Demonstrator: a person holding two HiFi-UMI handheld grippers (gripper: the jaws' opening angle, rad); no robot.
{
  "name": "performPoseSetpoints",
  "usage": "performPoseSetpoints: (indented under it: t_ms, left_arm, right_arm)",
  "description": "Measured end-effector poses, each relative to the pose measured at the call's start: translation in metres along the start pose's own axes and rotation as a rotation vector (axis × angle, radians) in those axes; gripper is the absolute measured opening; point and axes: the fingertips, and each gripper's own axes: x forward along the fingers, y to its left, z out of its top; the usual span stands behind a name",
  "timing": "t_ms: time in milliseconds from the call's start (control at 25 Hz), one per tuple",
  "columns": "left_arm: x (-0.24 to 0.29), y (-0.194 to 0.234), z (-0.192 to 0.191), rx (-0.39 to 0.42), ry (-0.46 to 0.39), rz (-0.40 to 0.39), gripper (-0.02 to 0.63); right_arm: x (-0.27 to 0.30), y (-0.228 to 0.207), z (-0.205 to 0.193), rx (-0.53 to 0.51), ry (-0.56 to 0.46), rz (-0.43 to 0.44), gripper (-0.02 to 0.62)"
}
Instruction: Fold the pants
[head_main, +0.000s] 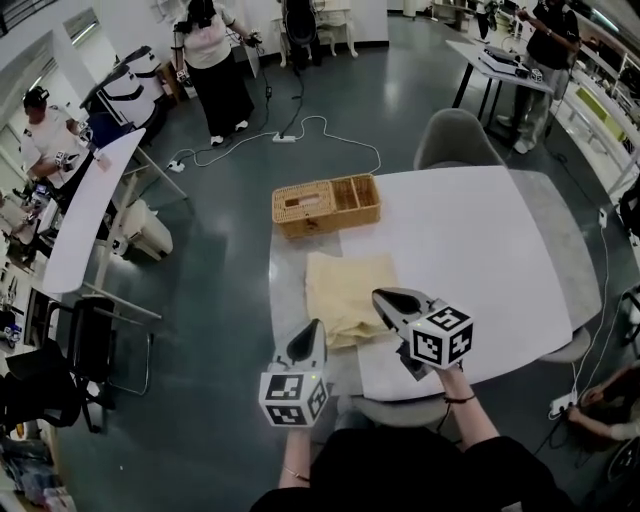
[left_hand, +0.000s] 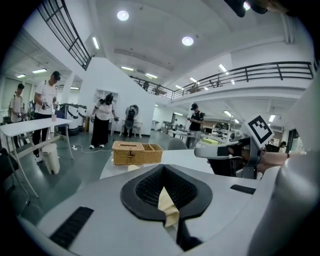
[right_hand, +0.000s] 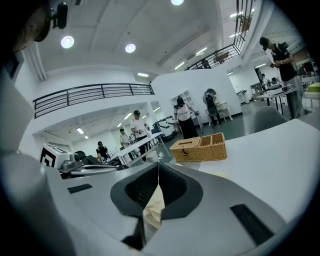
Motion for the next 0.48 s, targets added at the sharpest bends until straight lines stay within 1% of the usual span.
performPoseSetpoints:
  t_ms: [200, 480]
  left_arm:
    - [-0.007, -0.011, 0.019, 0.030, -0.054, 0.013, 0.008]
    - [-0.027, -0.024, 0.031, 0.052, -0.112, 0.038, 0.008]
  right_arm:
    - [-0.032, -0.006, 0.016, -0.008, -0.078, 0.014, 0.015]
    - [-0.075, -0.011, 0.036, -0.009, -0.184, -0.016, 0.015]
